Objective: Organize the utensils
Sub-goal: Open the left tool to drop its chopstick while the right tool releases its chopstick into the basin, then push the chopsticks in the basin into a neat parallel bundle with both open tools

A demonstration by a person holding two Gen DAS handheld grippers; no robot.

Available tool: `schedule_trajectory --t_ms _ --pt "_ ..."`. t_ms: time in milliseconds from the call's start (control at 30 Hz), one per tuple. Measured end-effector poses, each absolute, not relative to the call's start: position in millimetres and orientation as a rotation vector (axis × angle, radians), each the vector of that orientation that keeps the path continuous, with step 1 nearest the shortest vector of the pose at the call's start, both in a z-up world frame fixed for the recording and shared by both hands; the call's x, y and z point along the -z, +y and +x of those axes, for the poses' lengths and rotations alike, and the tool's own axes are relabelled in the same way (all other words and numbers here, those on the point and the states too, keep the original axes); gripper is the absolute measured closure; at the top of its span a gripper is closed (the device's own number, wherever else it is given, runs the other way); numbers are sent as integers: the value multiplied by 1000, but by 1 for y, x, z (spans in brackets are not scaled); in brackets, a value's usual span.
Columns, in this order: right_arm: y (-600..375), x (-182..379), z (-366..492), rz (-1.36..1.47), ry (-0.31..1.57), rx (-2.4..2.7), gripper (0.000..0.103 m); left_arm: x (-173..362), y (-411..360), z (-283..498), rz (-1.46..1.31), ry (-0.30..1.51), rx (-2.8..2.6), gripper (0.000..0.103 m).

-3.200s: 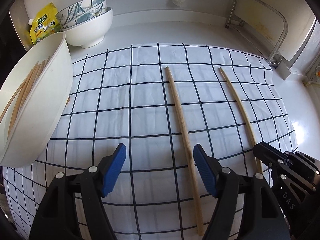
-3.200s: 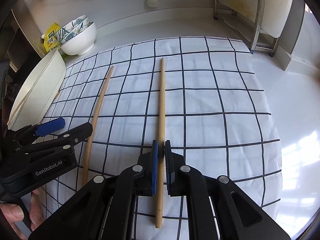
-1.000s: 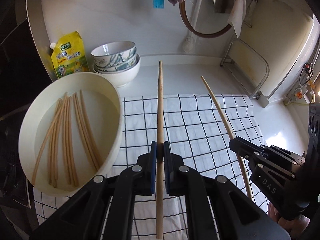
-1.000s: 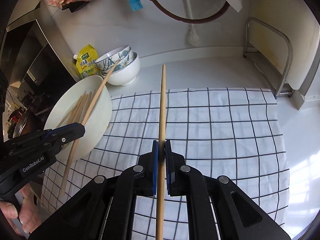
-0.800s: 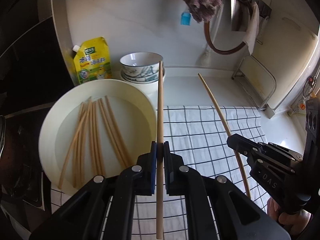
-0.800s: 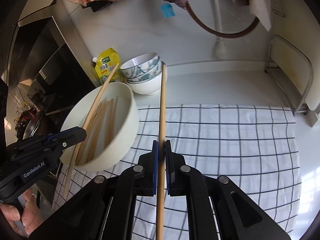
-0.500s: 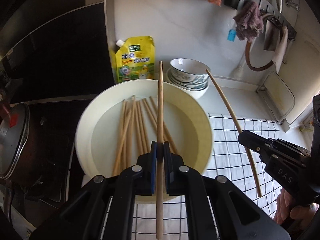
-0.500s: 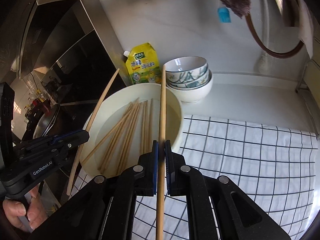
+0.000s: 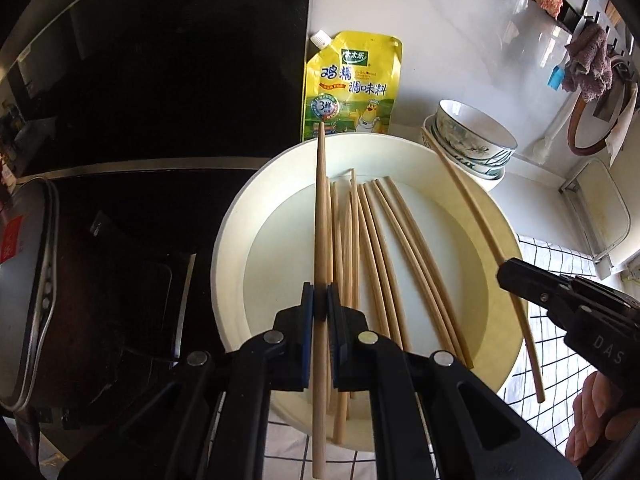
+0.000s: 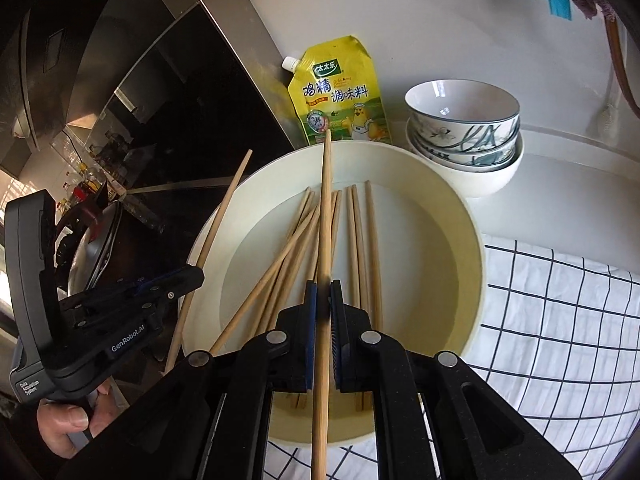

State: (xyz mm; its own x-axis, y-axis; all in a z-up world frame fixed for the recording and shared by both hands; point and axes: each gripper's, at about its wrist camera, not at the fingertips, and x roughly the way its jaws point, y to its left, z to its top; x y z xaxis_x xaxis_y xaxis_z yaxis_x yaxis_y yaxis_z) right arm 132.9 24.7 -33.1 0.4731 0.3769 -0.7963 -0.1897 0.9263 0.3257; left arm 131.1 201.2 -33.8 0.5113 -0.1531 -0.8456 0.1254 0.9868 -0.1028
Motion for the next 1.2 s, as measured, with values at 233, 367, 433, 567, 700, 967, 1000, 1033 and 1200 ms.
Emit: schedule_trajectory --t_ms 233,367,433,567,700,967,1000,1033,1200 --pt "32 46 145 190 1043 -331 96 46 194 143 -37 1049 202 95" --pt "29 49 146 192 1047 -314 96 50 187 146 -33 1054 205 88" --pt "24 50 145 201 1048 -297 93 48 187 144 -34 1045 205 71" --pt "18 48 140 202 1041 -287 93 41 192 142 -43 1014 183 51" --pt "12 45 132 198 1035 -276 93 36 201 140 -65 1007 157 46" --pt "5 41 120 185 1033 -256 93 29 205 133 -88 993 140 36" --pt "5 40 119 183 1032 -254 93 27 204 132 -89 991 144 36" --pt "5 40 118 181 1030 -253 93 27 202 132 -88 989 145 36" --pt "5 34 112 169 1011 -247 91 21 194 127 -81 981 154 36"
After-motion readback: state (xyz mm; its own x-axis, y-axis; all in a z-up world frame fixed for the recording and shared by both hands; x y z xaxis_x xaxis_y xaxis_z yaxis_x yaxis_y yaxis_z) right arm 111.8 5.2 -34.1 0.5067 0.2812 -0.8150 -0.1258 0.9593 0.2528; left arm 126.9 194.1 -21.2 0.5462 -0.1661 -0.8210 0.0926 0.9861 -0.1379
